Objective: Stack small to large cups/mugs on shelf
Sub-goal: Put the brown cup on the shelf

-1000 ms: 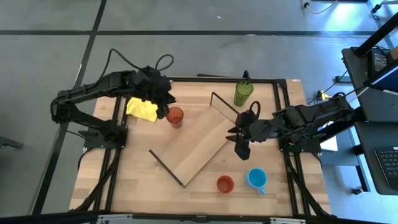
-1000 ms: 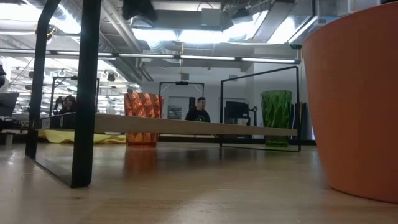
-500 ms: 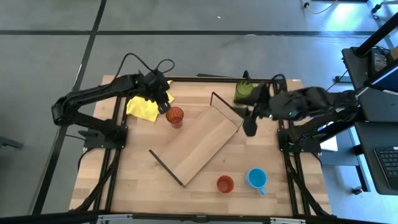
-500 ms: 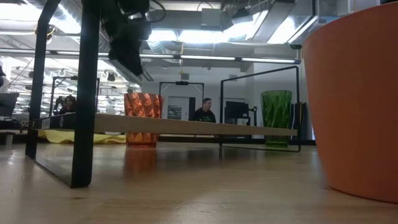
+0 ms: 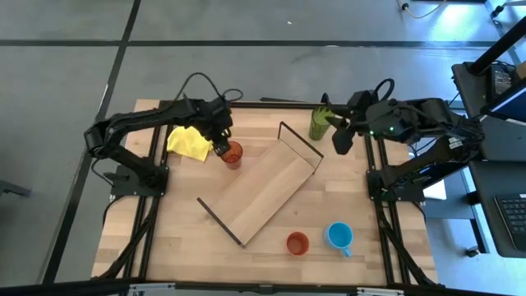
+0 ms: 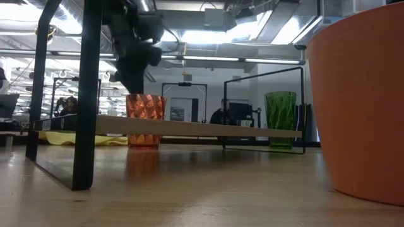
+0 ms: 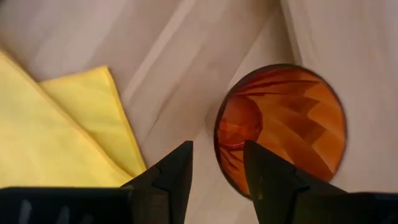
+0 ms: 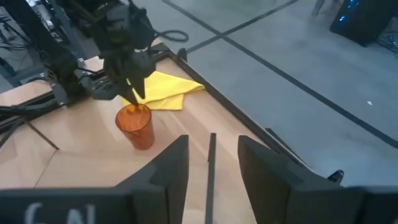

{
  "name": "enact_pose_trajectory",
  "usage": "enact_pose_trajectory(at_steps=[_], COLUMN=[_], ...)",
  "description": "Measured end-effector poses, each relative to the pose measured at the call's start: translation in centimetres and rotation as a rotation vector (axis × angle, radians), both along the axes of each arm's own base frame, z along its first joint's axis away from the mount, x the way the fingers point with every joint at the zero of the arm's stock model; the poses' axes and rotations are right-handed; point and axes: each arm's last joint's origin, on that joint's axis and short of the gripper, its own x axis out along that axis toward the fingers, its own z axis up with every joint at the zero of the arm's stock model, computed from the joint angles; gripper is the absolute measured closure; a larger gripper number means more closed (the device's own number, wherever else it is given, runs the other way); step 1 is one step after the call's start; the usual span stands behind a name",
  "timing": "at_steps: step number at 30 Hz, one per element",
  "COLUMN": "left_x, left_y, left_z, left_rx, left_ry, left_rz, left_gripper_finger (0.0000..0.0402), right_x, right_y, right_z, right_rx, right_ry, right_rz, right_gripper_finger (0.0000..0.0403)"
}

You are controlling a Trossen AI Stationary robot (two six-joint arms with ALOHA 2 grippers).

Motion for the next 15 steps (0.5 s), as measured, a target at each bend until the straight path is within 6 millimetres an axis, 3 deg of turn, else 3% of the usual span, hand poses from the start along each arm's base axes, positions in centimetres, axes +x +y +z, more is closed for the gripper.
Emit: enact_pose_trajectory(at_steps=[15], left_x=[1.6], left_y=[0.3], left_z=[-2.2], left_rx=[0.004], left_ry=[0.057], left_rz=[-0.043], left_gripper_finger=[0.0265], right_x=[-0.3], right_y=[-1.0], right_z=[-0.2], right_rx=[-0.004], right_ry=[0.036], right_rz=[-0.030], right_gripper_finger=[0.0263])
